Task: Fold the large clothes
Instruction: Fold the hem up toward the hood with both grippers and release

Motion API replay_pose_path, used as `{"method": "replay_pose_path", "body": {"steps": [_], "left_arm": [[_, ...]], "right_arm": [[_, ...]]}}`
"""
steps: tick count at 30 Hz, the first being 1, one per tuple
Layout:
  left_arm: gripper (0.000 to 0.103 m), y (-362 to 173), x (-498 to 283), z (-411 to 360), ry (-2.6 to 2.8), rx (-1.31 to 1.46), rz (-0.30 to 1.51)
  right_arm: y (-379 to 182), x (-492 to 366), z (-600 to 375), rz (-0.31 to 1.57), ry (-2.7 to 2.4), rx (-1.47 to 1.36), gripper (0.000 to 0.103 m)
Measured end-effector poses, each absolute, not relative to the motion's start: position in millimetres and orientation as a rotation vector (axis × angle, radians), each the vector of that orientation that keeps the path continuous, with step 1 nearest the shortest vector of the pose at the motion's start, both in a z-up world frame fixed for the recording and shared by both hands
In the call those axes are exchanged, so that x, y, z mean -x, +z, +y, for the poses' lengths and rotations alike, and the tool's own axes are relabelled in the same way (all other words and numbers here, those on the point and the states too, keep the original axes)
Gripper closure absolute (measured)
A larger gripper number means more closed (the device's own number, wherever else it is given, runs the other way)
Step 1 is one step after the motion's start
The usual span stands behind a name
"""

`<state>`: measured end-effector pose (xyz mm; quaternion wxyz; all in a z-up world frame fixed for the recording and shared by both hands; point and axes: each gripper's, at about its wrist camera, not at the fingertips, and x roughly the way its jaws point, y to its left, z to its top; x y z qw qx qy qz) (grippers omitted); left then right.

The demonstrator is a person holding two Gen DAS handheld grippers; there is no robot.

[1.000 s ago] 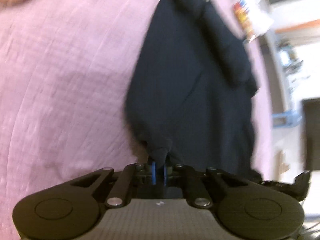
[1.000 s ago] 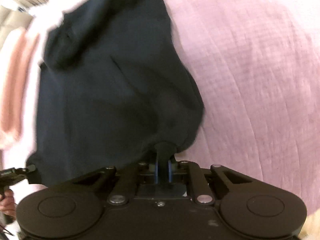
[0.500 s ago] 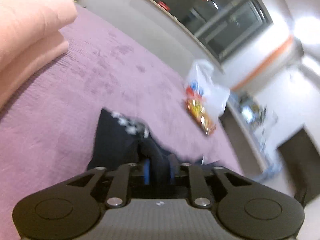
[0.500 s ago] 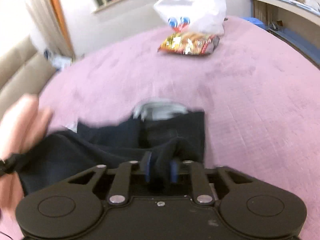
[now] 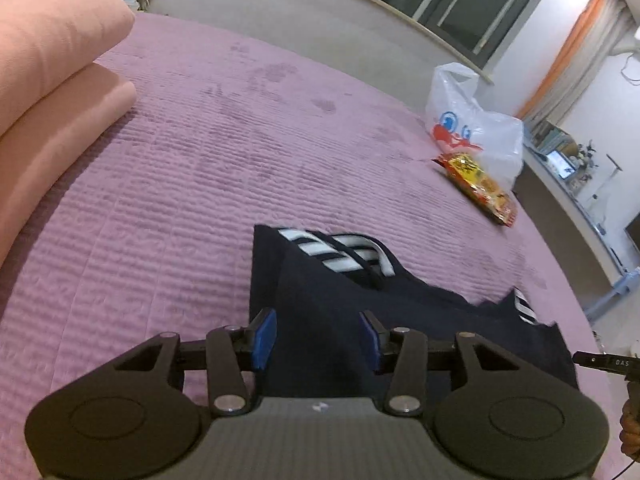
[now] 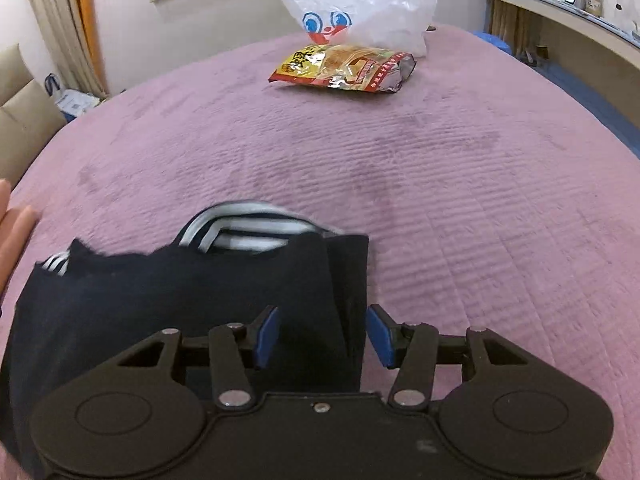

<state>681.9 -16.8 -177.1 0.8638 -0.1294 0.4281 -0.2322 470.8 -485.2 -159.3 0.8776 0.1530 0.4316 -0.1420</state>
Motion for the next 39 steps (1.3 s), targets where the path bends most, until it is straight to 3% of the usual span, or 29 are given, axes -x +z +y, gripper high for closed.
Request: {"method": "replay_pose_path", "body": {"steps": [9, 10, 11, 12, 13, 14, 17, 22, 26, 33, 36, 37, 39], "left_arm": [[0.042, -206, -723, -49, -0.464, 0.209, 0.943], [0.045, -207, -724, -53, -0.479, 0.202, 0.943], [0.051, -208, -724, -58, -0.492, 0.185, 0.937], [0.083, -208, -723, -63, -0.494, 0.148, 0.928], [0.092, -208, -722, -69, -0.493, 0.098, 0.925], [0.093, -205, -717, -74, -0.483, 0.052, 0.902], [0.094, -186, -693, -76, -0.476, 0.002, 0.806], [0.094, -129, -677, -58, -0.515, 0.127, 0.633], [0.094, -122, -711, -69, -0.468, 0.129, 0.567], [0.093, -241, -766, -100, -0.305, 0.004, 0.772], [0.088, -255, -758, -103, -0.305, -0.049, 0.709], [0.082, -254, -759, -102, -0.298, -0.045, 0.711], [0.081, -251, -761, -96, -0.295, -0.013, 0.726]], "right_arm": [[-180, -504, -501, 0.924, -0.269, -0.341, 0.043], [-183, -505, -500, 0.927, -0.265, -0.341, 0.043], [-185, -506, -498, 0.928, -0.260, -0.339, 0.049], [-186, -507, -494, 0.934, -0.264, -0.324, 0.056], [-186, -508, -488, 0.934, -0.271, -0.298, 0.074], [-186, -508, -482, 0.930, -0.277, -0.266, 0.088], [-173, -501, -456, 0.868, -0.290, -0.122, 0.096], [-116, -478, -442, 0.702, -0.300, -0.091, 0.097], [-99, -506, -446, 0.609, -0.337, -0.039, 0.097], [-198, -579, -464, 0.810, -0.429, -0.069, 0.094], [-233, -584, -465, 0.864, -0.458, -0.059, 0.086], [-234, -584, -463, 0.855, -0.462, -0.037, 0.084], [-231, -587, -462, 0.866, -0.461, -0.021, 0.082]]}}
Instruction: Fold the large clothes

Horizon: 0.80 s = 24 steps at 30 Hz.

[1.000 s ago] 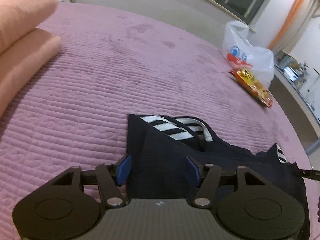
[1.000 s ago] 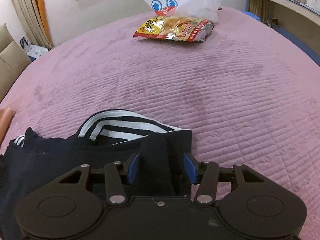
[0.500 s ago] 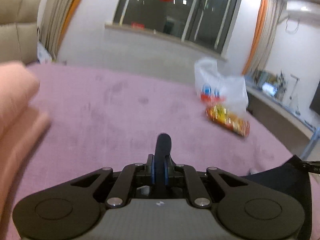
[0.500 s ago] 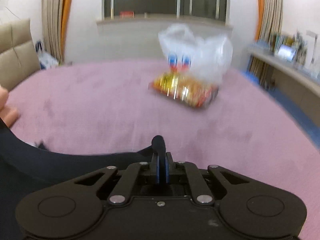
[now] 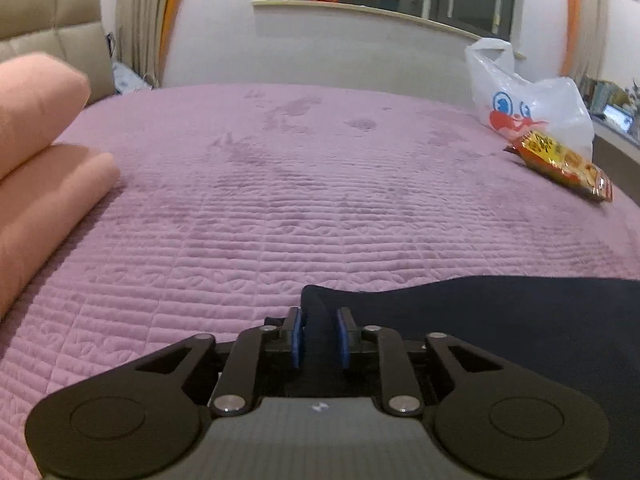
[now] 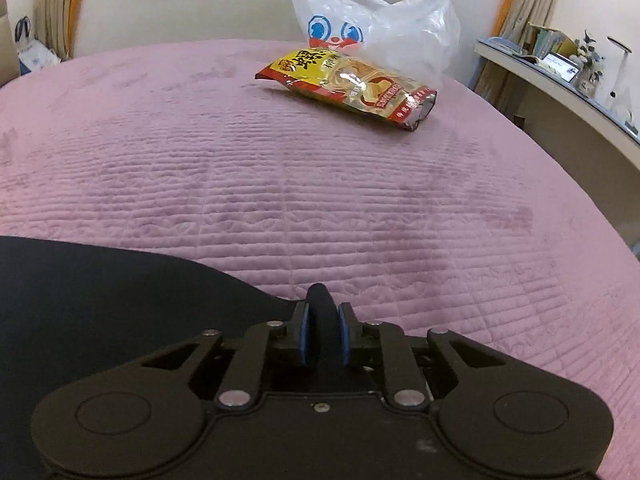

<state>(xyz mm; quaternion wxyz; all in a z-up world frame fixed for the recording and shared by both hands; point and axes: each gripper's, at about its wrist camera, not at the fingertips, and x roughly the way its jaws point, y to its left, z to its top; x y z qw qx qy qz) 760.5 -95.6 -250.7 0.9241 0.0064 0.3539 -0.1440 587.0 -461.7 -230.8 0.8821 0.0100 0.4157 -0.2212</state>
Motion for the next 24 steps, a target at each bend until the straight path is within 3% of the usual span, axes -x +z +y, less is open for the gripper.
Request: {"method": "replay_pose_path", "body": {"steps": [3, 5, 7, 9, 11, 12, 15, 16, 18, 21, 24], "left_arm": [[0.082, -226, -740, -88, -0.277, -0.023, 0.702], [0.083, -197, -711, -81, -0.282, -0.021, 0.640], [0.082, -175, -673, -73, -0.324, 0.031, 0.624], [0.082, -168, -639, -68, -0.350, 0.077, 0.650], [0.082, -175, -607, -62, -0.374, 0.118, 0.723], [0.082, -182, -593, -59, -0.367, 0.120, 0.756], [0.083, -223, -559, -37, -0.258, 0.125, 0.925], [0.092, -236, -550, -27, -0.208, 0.125, 0.967], [0.099, -244, -529, 5, -0.200, 0.221, 0.945], [0.098, -232, -520, 23, -0.203, 0.270, 0.977], [0.091, -217, -512, 30, -0.194, 0.283, 0.978]], "right_arm": [[-205, -577, -458, 0.872, -0.465, -0.038, 0.065], [-173, -551, -438, 0.820, -0.437, -0.020, 0.041], [-147, -518, -411, 0.762, -0.390, 0.003, 0.036], [-140, -491, -381, 0.797, -0.310, -0.014, 0.046], [-149, -465, -351, 0.876, -0.234, -0.036, 0.089], [-157, -455, -338, 0.914, -0.221, -0.009, 0.094], [-192, -424, -317, 1.021, -0.260, 0.088, 0.095], [-208, -417, -321, 1.077, -0.308, 0.102, 0.095], [-228, -399, -342, 1.129, -0.380, 0.041, 0.095], [-215, -386, -355, 1.136, -0.391, -0.009, 0.095], [-189, -387, -352, 1.102, -0.364, -0.059, 0.092]]}}
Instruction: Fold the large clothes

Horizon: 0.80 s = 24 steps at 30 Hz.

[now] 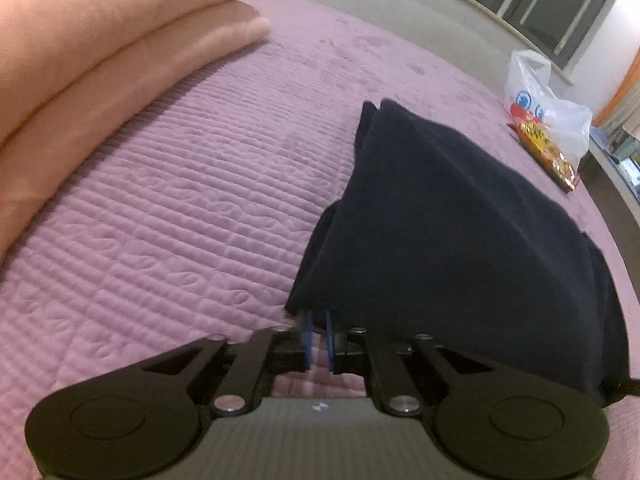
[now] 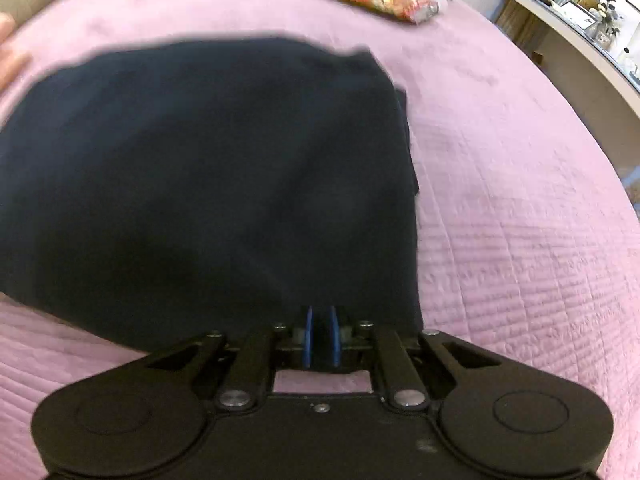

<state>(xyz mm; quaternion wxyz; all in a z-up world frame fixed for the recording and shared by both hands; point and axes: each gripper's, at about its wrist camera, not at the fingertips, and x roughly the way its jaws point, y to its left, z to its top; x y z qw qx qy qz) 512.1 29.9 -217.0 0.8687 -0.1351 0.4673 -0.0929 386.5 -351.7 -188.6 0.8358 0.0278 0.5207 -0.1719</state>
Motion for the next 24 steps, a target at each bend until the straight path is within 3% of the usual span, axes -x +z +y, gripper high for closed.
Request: {"method": "replay_pose_path", "body": {"steps": [4, 8, 12, 16, 24], "left_arm": [[0.081, -204, -496, 46, -0.204, 0.430, 0.955], [0.075, -212, -492, 45, -0.202, 0.524, 0.983], [0.052, -232, -494, 49, -0.237, 0.682, 0.997], [0.050, -268, -507, 57, -0.245, 0.892, 0.991], [0.049, -292, -532, 44, -0.243, 1.074, 0.845]], "right_arm": [[-147, -398, -312, 0.941, -0.240, -0.061, 0.092], [-145, -428, -269, 0.904, -0.138, -0.079, 0.092], [-162, -458, -248, 0.919, -0.115, -0.124, 0.092], [-208, -479, -254, 1.079, -0.165, -0.246, 0.093], [-213, -480, -262, 1.070, -0.174, -0.295, 0.094]]}}
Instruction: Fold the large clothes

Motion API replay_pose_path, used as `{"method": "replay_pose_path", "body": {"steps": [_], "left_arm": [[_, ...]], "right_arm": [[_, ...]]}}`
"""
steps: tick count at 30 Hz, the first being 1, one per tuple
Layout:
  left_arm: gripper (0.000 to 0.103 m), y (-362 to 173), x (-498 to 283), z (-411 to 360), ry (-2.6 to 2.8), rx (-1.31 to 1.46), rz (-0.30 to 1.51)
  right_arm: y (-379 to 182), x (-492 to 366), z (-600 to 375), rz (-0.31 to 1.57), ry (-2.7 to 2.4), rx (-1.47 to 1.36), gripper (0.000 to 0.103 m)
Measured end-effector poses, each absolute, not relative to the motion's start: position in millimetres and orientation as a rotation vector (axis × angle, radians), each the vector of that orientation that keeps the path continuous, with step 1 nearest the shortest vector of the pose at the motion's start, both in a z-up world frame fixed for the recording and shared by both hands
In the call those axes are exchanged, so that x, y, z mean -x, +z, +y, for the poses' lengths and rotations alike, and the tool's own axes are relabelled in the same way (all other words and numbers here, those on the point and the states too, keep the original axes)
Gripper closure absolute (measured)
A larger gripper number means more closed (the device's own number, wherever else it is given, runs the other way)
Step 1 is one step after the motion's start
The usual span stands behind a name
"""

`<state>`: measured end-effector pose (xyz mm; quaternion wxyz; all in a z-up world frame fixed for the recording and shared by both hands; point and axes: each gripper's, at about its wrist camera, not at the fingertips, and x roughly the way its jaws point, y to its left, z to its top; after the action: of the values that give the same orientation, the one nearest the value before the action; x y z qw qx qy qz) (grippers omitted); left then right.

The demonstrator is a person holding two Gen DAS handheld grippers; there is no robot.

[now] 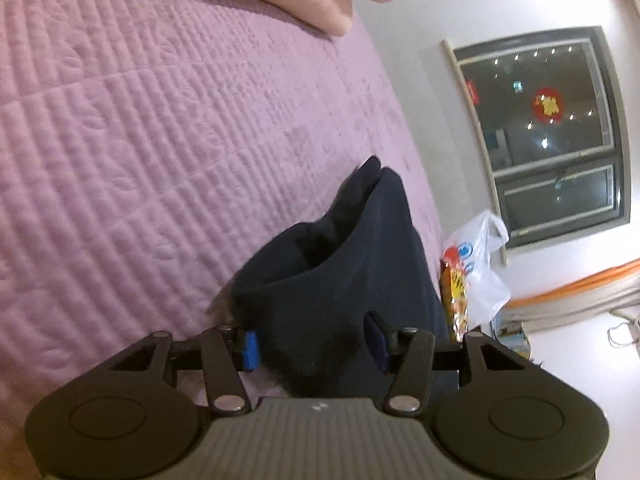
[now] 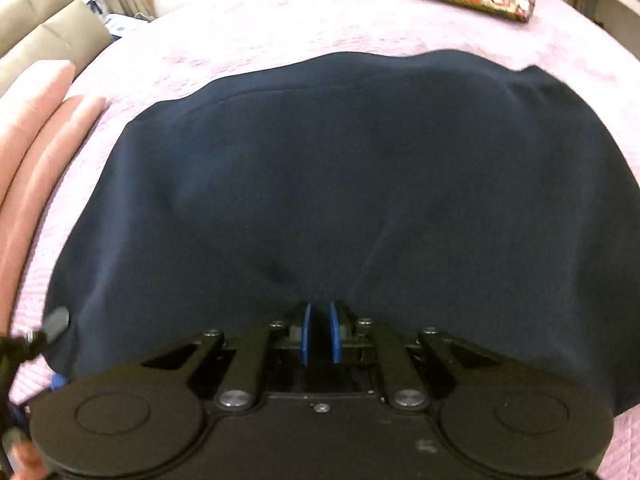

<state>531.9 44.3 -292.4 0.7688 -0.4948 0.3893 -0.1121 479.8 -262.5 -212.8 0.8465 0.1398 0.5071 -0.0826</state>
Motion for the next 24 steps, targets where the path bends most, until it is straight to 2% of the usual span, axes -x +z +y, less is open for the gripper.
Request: {"method": "replay_pose_path", "body": {"steps": [7, 11, 12, 14, 15, 19, 24], "left_arm": [[0.050, -289, -542, 23, -0.227, 1.032, 0.806], [0.055, -283, -551, 7, -0.218, 0.915, 0.813], [0.062, -281, -553, 5, -0.213, 0.893, 0.816], [0.088, -281, -558, 1, -0.214, 0.861, 0.825], [0.095, -280, -560, 1, -0.228, 0.853, 0.820], [0.098, -240, -558, -15, -0.328, 0.697, 0.717], [0.098, -167, -547, -76, -0.552, 0.497, 0.584]], "right_arm": [[-211, -472, -248, 1.038, -0.205, -0.255, 0.094], [-210, -468, -239, 1.016, -0.210, -0.178, 0.093], [-205, -466, -240, 0.999, -0.209, -0.181, 0.091], [-193, -456, -240, 0.938, -0.190, -0.196, 0.090], [-191, -449, -239, 0.903, -0.183, -0.190, 0.090], [-222, -442, -237, 0.897, -0.183, -0.188, 0.090], [-231, -444, -250, 0.865, -0.150, -0.283, 0.090]]}}
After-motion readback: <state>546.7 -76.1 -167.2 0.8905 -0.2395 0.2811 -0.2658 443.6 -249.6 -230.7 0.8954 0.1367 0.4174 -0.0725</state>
